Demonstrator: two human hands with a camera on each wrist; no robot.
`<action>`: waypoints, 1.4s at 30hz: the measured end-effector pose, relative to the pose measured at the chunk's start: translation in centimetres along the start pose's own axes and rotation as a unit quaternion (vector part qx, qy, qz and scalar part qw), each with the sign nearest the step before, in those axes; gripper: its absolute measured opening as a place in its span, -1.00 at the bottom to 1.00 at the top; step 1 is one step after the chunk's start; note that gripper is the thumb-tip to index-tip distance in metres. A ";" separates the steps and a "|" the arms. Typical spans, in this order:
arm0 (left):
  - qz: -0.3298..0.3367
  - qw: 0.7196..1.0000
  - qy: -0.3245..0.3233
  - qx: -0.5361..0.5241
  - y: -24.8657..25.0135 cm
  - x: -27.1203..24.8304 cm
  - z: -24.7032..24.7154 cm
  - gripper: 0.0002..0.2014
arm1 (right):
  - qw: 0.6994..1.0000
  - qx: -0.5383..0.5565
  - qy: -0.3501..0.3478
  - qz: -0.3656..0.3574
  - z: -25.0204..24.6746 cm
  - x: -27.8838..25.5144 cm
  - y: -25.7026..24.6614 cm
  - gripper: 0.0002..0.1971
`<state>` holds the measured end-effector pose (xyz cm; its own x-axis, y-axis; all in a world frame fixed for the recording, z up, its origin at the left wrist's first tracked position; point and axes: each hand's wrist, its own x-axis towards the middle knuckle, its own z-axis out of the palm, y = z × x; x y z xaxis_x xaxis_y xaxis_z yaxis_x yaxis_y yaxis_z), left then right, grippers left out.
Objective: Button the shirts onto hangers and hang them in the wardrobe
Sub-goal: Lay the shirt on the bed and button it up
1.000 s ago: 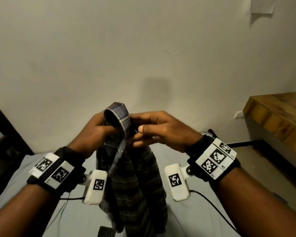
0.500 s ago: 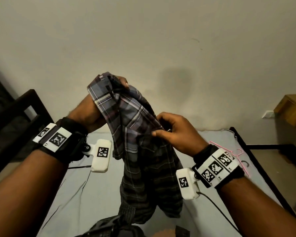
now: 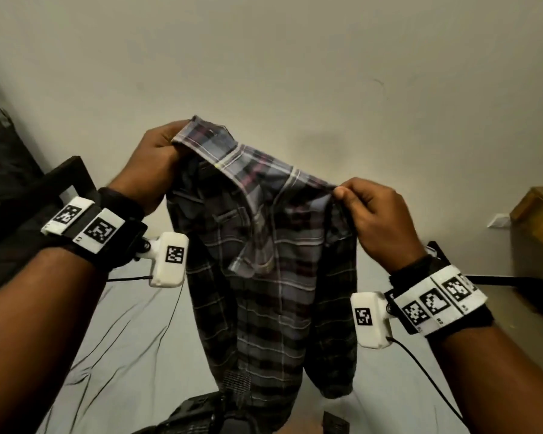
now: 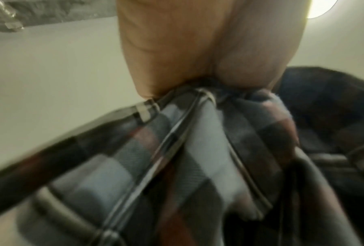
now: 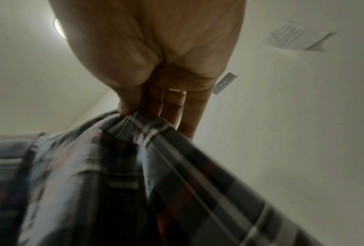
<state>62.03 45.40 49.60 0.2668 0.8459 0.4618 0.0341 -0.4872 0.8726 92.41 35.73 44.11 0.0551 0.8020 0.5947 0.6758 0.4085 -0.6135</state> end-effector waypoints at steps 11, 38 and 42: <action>-0.033 0.910 -0.135 0.390 -1.7 -1.4 -9.6 -0.55 | 0.986 0.005 -0.133 0.102 -4.6 2.7 -1.1 -0.88; -0.005 0.862 -0.142 0.487 -6.0 -2.4 -15.5 -0.82 | 0.972 -0.141 -0.161 0.102 -5.4 4.6 -0.1 -0.86; -0.029 0.869 -0.098 0.485 -7.6 -4.5 -13.9 -0.80 | 0.961 -0.174 -0.183 0.111 -4.5 4.1 0.3 -0.88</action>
<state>47.17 48.33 43.11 0.3930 0.8682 0.3029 0.8228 -0.4791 0.3056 96.14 37.16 48.70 0.0071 0.9783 0.2069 0.8857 0.0899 -0.4556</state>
